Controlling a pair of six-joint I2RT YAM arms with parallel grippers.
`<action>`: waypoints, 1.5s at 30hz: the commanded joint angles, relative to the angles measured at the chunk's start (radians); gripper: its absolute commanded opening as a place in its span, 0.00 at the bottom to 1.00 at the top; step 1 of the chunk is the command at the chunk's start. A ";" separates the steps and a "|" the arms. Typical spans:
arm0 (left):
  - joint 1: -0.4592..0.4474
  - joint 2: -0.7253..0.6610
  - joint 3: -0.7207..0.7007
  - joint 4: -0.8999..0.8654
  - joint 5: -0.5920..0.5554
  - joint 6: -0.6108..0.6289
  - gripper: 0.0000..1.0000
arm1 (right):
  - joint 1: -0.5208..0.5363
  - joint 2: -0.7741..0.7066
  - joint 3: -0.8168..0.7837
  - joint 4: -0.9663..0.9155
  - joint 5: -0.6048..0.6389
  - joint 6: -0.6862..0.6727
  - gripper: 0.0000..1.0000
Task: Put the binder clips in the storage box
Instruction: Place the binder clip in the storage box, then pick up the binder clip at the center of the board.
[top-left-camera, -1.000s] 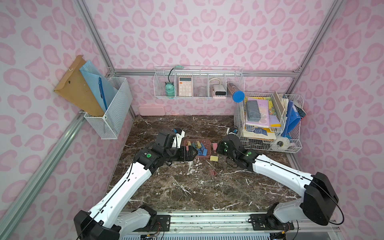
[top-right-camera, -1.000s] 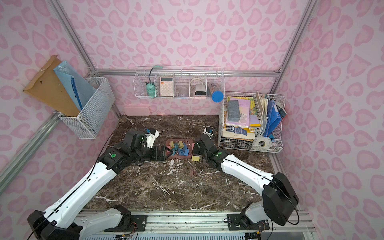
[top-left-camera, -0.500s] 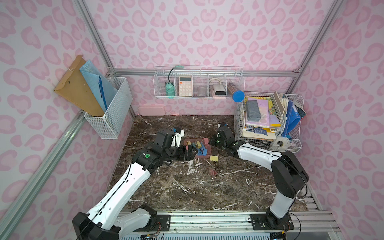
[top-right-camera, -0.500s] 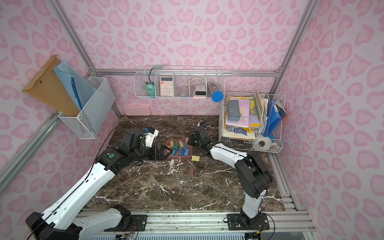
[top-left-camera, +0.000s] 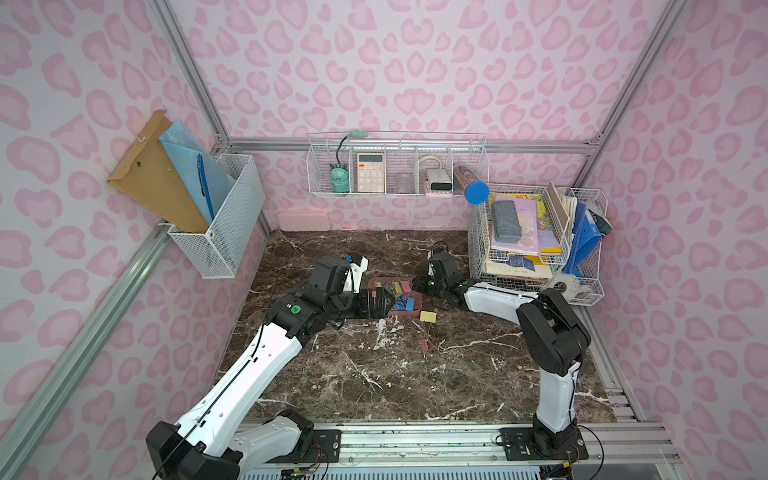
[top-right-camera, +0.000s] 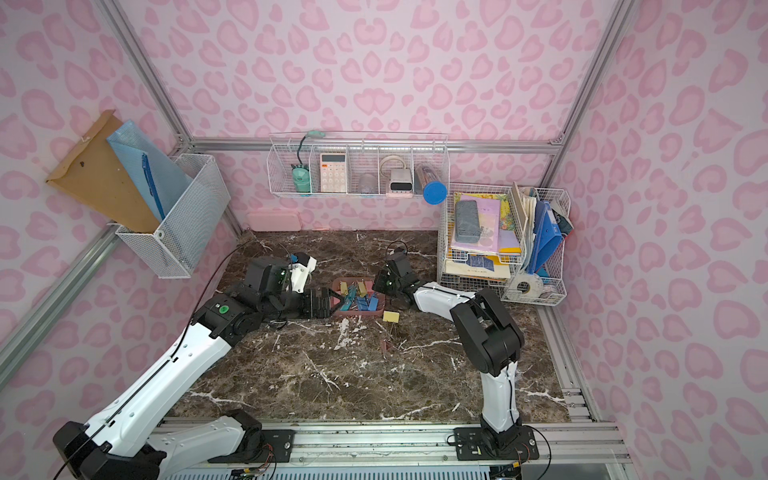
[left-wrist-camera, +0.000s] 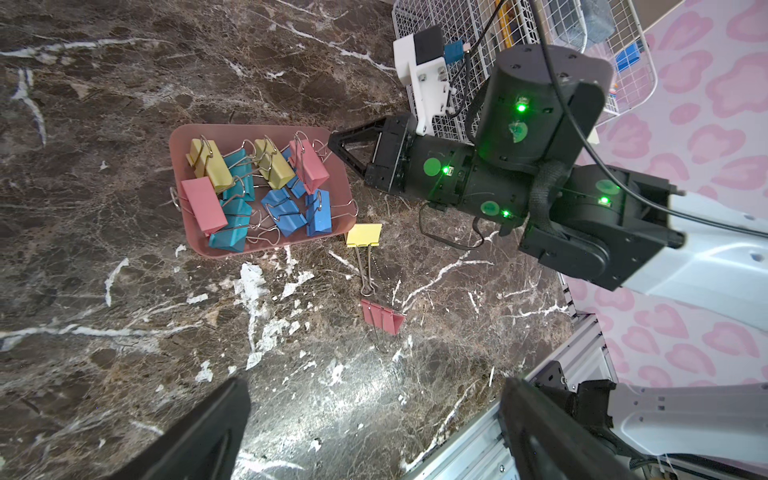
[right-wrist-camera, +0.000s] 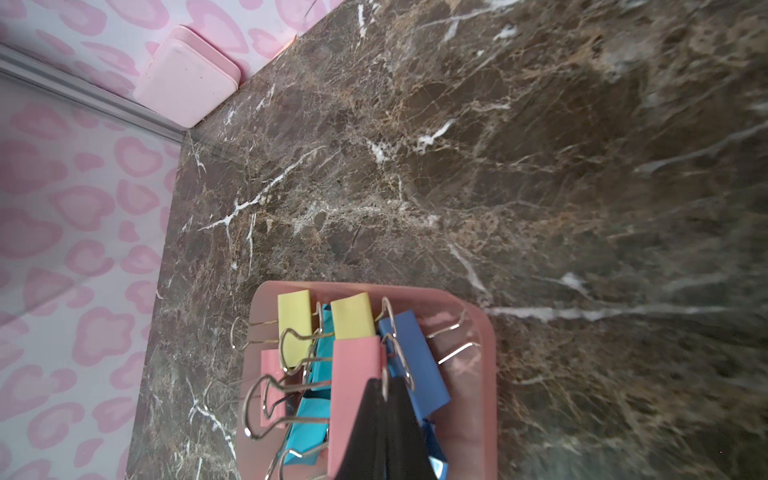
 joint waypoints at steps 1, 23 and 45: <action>-0.001 0.002 0.006 -0.018 -0.002 -0.001 0.99 | -0.001 0.021 0.019 0.016 -0.020 -0.020 0.00; -0.361 0.100 0.025 -0.096 -0.410 -0.136 0.85 | -0.013 -0.465 -0.229 -0.095 0.138 -0.134 0.60; -0.668 0.801 0.155 -0.093 -0.527 -0.117 0.65 | -0.076 -0.797 -0.488 -0.162 0.271 -0.084 0.62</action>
